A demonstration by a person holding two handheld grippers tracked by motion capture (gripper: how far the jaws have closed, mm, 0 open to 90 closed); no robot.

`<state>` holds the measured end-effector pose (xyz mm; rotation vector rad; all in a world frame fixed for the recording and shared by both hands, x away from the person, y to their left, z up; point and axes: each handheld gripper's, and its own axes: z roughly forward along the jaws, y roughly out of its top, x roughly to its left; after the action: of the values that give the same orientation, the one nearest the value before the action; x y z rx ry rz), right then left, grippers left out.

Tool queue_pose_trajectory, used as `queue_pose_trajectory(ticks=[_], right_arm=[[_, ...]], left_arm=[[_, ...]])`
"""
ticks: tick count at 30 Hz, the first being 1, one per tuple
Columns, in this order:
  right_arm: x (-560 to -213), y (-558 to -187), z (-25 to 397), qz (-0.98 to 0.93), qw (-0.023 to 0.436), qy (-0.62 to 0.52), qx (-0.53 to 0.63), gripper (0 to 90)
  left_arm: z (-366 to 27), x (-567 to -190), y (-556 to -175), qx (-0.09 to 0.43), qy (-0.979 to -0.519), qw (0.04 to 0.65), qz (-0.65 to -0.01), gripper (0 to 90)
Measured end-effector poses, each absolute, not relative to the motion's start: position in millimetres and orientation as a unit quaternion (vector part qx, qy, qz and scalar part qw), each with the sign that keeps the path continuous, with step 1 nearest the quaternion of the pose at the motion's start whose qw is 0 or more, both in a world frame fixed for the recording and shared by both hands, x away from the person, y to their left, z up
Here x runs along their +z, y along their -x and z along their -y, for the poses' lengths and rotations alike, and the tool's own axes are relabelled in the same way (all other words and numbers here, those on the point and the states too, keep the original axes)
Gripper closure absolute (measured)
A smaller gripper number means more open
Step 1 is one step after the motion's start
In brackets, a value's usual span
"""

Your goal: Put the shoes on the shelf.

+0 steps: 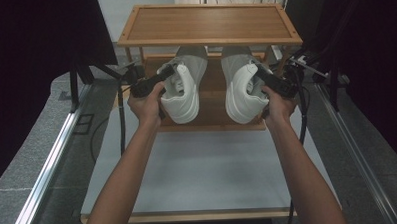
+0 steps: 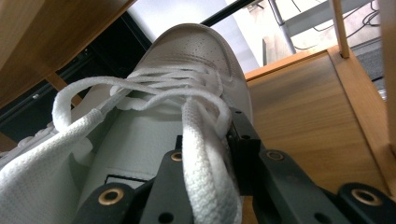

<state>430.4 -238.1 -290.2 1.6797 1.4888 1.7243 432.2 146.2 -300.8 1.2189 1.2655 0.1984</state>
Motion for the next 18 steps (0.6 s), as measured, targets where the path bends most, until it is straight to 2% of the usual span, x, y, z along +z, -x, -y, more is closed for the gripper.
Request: queue_pose_trajectory(ticks=[18], right_arm=[[-298, -454, 213, -0.526, 0.175, -0.595, 0.582, 78.1]], left_arm=[[-120, -311, -448, 0.092, -0.511, 0.625, -0.583, 81.0]])
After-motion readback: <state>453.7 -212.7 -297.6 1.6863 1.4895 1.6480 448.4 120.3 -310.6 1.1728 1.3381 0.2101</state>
